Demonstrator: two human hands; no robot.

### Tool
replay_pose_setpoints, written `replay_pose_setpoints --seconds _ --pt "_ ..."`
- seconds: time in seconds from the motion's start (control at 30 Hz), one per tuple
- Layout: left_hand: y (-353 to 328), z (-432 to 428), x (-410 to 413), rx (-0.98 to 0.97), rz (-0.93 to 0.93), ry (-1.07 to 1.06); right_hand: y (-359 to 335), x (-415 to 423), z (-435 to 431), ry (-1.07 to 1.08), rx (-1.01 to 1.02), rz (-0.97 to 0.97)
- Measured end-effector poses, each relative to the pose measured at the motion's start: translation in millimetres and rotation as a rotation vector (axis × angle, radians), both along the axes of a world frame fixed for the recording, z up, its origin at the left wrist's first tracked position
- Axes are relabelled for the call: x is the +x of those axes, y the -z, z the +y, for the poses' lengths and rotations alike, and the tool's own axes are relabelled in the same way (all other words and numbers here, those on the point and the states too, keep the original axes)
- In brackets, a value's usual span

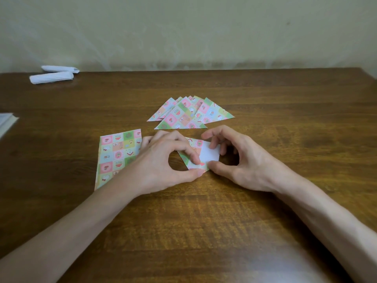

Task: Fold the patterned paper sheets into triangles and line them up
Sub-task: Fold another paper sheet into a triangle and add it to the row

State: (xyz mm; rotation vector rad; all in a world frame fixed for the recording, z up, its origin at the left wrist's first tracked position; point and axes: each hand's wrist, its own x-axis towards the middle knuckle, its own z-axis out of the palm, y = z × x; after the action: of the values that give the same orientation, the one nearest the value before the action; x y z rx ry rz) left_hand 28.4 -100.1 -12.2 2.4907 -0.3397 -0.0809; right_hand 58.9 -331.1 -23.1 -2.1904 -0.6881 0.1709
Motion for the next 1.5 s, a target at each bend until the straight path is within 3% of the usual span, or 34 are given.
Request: replay_pose_setpoints --seconds 0.5,1.1,1.33,1.5 --pt "-2.2 4.2 -2.0 0.004 0.087 0.026 -0.7 -7.7 9.8 0.06 -0.105 -0.08" --pt "-4.7 3.9 -2.7 0.016 0.098 0.063 -3.0 5.1 -3.5 0.007 0.101 0.072" --pt "-5.7 2.7 -4.5 0.02 0.059 0.063 -3.4 3.4 -3.8 0.014 0.089 0.039" --pt "-1.7 3.0 -12.8 0.201 -0.121 0.179 -2.3 1.9 -2.8 0.186 0.201 -0.074"
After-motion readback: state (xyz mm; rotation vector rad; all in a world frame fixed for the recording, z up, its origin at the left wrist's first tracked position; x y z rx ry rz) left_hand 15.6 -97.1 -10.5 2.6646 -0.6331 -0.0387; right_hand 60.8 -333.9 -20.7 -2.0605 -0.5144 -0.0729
